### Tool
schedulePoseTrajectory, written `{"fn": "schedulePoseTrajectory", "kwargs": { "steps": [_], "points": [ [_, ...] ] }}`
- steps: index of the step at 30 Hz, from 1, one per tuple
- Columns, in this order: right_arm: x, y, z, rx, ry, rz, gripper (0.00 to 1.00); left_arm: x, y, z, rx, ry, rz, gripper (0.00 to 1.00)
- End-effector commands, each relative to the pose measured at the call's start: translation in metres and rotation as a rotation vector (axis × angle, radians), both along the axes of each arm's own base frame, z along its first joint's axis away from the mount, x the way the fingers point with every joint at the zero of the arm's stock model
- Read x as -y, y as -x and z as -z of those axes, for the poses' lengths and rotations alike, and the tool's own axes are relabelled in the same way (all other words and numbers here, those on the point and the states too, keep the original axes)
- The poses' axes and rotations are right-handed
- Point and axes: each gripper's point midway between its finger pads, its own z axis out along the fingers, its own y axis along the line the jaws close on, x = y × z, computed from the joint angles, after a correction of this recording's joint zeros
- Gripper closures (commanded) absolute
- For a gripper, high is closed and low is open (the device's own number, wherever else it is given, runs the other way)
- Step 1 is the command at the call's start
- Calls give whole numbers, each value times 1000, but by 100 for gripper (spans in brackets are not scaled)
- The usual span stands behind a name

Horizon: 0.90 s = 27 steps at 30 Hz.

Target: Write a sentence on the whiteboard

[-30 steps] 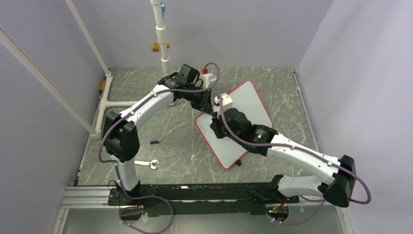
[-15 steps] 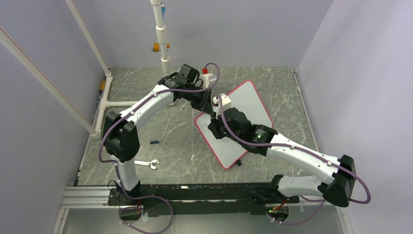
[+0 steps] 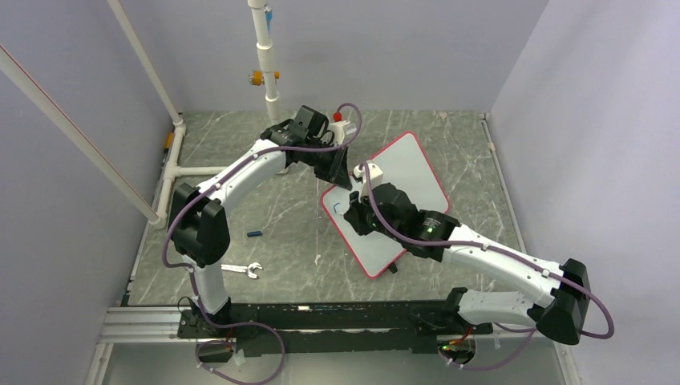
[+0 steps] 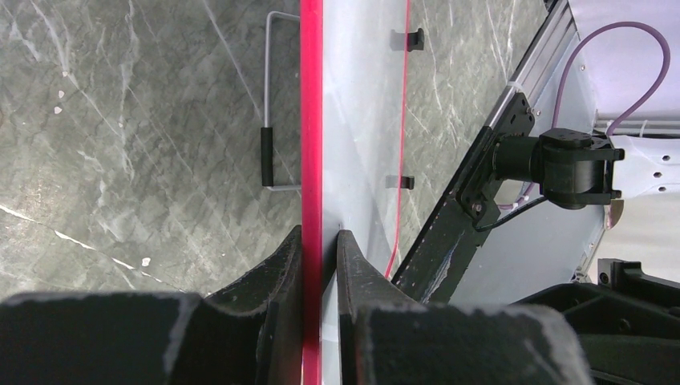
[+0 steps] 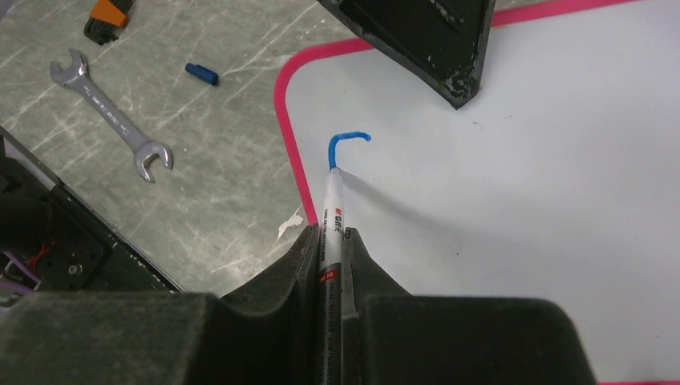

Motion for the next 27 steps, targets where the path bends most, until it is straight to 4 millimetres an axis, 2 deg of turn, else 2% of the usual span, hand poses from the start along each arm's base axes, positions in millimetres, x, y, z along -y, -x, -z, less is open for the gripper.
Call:
{"fn": "schedulePoseTrajectory", "kwargs": {
  "steps": [1,8,17,27],
  "points": [
    [10,5,9,-19,14,24,100,2,-6,-22,119,19,-1,100],
    [19,1,16,-20,41,74,100,1,-7,-22,123,17,-4,100],
    [29,-8,16,0,85,133,100,1,-6,-22,123,17,-2,100],
    [35,-2,25,-24,117,129,100,0,-6,-23,131,17,-3,100]
  ]
}}
